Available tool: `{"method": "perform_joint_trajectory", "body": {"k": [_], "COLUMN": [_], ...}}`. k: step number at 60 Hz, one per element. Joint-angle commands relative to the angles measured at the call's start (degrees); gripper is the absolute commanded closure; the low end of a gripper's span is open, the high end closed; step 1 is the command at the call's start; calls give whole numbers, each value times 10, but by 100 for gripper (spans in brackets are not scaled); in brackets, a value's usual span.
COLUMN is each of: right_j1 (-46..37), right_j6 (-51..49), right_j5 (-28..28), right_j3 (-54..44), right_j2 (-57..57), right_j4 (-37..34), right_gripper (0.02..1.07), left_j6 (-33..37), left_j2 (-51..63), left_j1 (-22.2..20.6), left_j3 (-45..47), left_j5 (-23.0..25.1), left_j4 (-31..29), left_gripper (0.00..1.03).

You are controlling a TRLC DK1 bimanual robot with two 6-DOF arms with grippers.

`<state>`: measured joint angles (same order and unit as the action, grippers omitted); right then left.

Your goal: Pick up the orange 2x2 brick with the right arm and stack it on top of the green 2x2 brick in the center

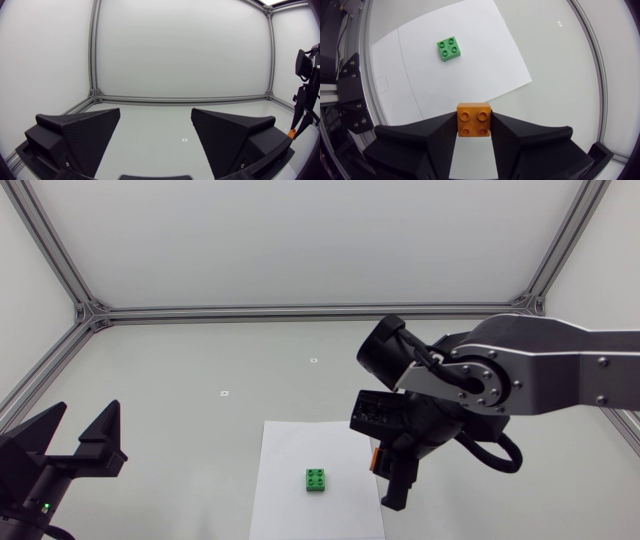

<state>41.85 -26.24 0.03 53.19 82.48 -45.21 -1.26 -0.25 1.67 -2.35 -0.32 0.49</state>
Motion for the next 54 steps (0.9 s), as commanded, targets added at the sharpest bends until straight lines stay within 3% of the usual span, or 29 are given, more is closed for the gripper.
{"method": "perform_joint_trajectory", "body": {"k": [1, 25, 54], "right_j1": [26, 74, 90], "right_j6": [-29, -107, -122], "right_j5": [0, -28, -41], "right_j3": [10, 85, 190], "right_j2": [22, 99, 206], "right_j4": [-13, -26, -31], "right_gripper": [70, 70, 70], "left_j6": [7, 7, 7], "left_j2": [-5, -5, -5], "left_j1": [2, 2, 2], "left_j3": [23, 23, 23], "left_j5": [2, 2, 2], "left_j4": [-8, -8, -8], "left_gripper": [4, 4, 4]}}
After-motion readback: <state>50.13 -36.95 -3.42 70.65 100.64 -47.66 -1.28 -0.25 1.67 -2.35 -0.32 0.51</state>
